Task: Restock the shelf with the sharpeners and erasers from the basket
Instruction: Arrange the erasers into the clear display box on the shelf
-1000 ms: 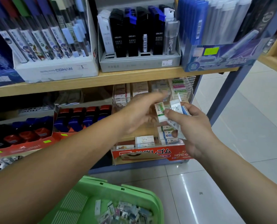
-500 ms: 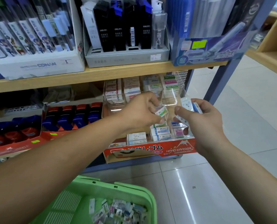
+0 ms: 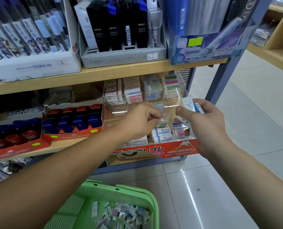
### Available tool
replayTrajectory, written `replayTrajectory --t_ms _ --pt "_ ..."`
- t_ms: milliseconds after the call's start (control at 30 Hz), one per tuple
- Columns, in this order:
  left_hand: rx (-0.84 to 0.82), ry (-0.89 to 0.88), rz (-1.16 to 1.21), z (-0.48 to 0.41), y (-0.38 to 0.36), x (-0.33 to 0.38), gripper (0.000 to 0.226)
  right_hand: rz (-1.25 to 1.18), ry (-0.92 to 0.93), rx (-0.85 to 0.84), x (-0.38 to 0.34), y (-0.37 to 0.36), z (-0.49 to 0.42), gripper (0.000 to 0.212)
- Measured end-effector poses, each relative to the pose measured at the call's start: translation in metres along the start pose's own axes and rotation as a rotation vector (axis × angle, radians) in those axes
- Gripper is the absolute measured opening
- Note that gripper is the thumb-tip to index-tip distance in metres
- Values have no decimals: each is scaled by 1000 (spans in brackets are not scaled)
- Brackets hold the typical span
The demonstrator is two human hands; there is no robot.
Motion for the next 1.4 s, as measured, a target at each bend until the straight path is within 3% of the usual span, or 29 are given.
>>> replayTrajectory --t_ms 167,333,467,533,700,833,900,1033,1133,1267,1400 --pt "34 6 -48 0 5 0 13 0 -5 3 -2 -1 2 35" --pt "73 -118 -284 8 1 8 15 3 -2 -7 -2 -1 3 34" --pt "-53 -93 -536 1 -3 15 23 -50 -68 -70 -2 -4 6 32" --pt "-81 -100 -495 1 -1 18 25 -114 -139 -129 -2 -7 9 27" --pt "146 -125 -306 15 11 13 20 -142 -213 -231 2 -13 11 14" --pt "47 61 282 22 9 19 15 -119 -206 -274 3 -19 13 17" --pt "-38 112 437 26 6 26 9 -87 -196 -293 2 -21 14 19" --pt "-69 169 467 28 14 24 16 -19 -161 -274 1 -25 15 13" --pt "-53 228 485 27 26 17 19 28 -44 -119 -6 -13 9 5" --pt "27 179 338 22 22 13 14 138 84 46 -18 11 3 5" --pt "14 134 264 10 15 27 13 185 81 29 -18 25 2 3"
Point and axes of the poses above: each hand's wrist, its own z-axis away from the middle knuckle, its own y-axis out of the back of the hand, x = y × z, the point moved 4 cm from there along -z, towards the middle knuckle, and after that the axes turned 7 degrees about -z, right-handed, at the moved point
